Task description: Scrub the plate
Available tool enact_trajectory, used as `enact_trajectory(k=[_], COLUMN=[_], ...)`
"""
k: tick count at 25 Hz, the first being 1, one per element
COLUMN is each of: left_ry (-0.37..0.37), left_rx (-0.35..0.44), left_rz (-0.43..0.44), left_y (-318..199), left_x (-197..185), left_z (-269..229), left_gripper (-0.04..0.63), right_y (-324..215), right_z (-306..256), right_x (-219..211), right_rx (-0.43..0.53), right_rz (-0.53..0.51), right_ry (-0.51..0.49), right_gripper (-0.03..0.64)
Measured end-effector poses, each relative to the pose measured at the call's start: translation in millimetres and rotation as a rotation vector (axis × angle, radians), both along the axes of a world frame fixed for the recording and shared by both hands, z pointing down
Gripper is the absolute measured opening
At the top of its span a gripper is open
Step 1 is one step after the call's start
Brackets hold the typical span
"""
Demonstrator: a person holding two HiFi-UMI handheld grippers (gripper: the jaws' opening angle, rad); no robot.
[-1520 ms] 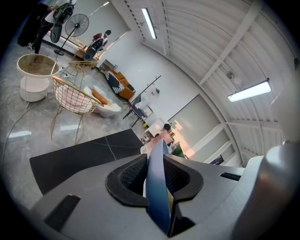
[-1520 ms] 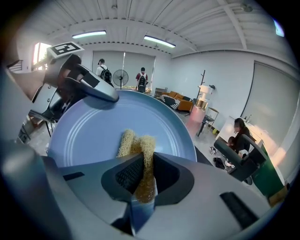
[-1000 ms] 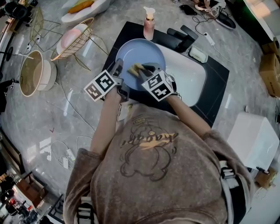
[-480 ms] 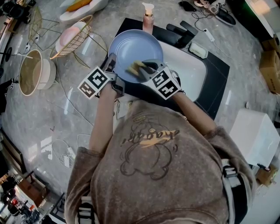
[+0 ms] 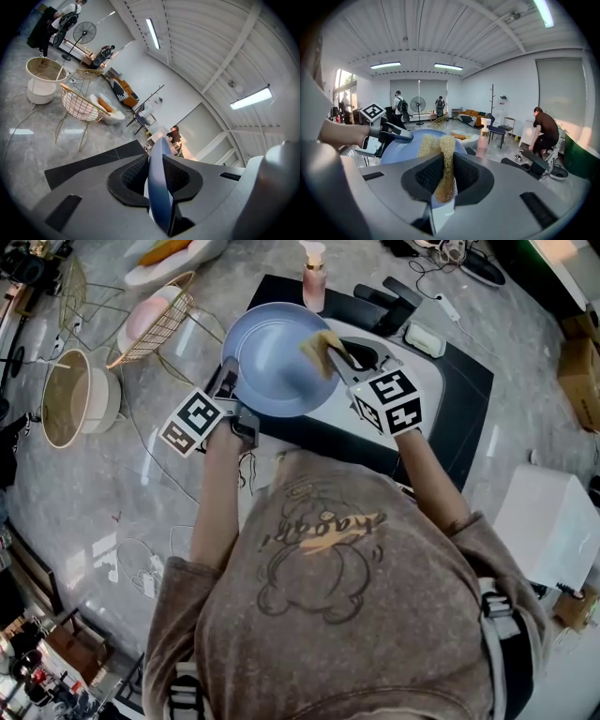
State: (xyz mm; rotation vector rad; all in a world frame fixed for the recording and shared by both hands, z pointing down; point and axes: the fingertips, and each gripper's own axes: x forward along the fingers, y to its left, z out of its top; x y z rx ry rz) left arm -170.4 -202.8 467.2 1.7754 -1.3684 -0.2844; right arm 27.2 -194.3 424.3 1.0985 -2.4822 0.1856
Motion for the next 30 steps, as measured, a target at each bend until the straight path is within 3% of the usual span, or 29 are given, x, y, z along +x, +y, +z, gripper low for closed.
enact_trajectory(k=[7, 15, 26, 30], left_ry=[-0.002, 0.046, -0.011, -0.088], left_rx=[-0.035, -0.089, -0.171, -0.21], left_rz=[-0.017, -0.091, -0.179, -0.188], left_y=[5.9, -3.7, -22.3, -27.4], left_x=[-12.8, -35.2, -66.9, -73.8], left_z=[16.7, 68.9, 134.7, 148.0], left_gripper=[0.08, 0.079, 0.072, 0.059], right_y=[-0.5, 4.1, 5.1, 4.3], right_z=[-6.3, 8.4, 14.6, 18.8], right_x=[36.3, 35.8, 42.1, 45.0], right_rx=[-0.012, -0.052, -0.066, -0.075], right_rz=[0.122, 0.148, 0.177, 0.189], right_ry=[-0.094, -0.131, -0.126, -0.122], right_gripper=[0.052, 0.052, 0.052, 0.052])
